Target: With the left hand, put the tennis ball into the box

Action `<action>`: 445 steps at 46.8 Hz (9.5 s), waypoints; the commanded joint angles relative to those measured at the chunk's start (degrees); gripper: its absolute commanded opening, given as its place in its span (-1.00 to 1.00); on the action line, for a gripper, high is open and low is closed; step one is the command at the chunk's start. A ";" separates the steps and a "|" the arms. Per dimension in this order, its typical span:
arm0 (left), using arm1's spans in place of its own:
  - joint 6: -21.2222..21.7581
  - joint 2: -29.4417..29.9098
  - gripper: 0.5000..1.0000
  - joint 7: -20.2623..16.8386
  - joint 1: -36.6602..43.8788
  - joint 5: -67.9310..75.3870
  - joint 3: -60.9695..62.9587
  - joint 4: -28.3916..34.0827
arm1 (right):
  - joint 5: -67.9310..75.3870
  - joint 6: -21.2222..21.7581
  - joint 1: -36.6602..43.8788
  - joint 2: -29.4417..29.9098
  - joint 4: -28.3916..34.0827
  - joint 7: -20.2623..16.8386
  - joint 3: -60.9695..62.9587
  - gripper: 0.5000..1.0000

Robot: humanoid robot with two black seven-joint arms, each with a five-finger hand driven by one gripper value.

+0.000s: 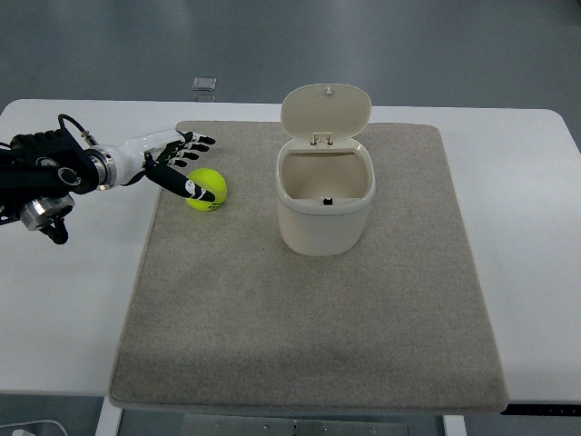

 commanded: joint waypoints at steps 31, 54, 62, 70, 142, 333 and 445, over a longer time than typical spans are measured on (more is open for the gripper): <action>0.87 -1.40 0.92 -0.27 1.74 0.18 0.10 2.44 | 0.00 0.00 0.00 0.00 0.00 0.00 0.00 0.75; 1.05 -3.34 0.92 -0.63 3.76 1.94 -0.08 3.85 | 0.00 0.00 0.00 0.00 0.00 0.00 0.00 0.75; 1.05 -3.51 0.91 -0.63 3.76 1.94 -0.16 5.43 | 0.00 0.00 0.00 0.00 0.00 0.00 0.00 0.75; 1.05 -4.57 0.91 -0.71 3.85 2.02 -0.69 6.31 | 0.00 0.00 0.00 0.00 0.00 0.00 0.00 0.76; 2.02 -3.78 0.95 -0.54 4.12 1.76 -3.50 4.38 | 0.00 0.00 0.00 0.00 0.00 0.00 0.00 0.75; -2.46 4.76 -1.00 -0.98 8.41 -21.88 -35.90 2.26 | 0.00 0.00 0.00 0.00 0.00 0.00 0.00 0.75; -16.97 -6.15 -1.00 -3.53 10.35 13.89 -34.09 -1.33 | 0.00 0.00 0.00 0.00 0.00 0.00 0.00 0.75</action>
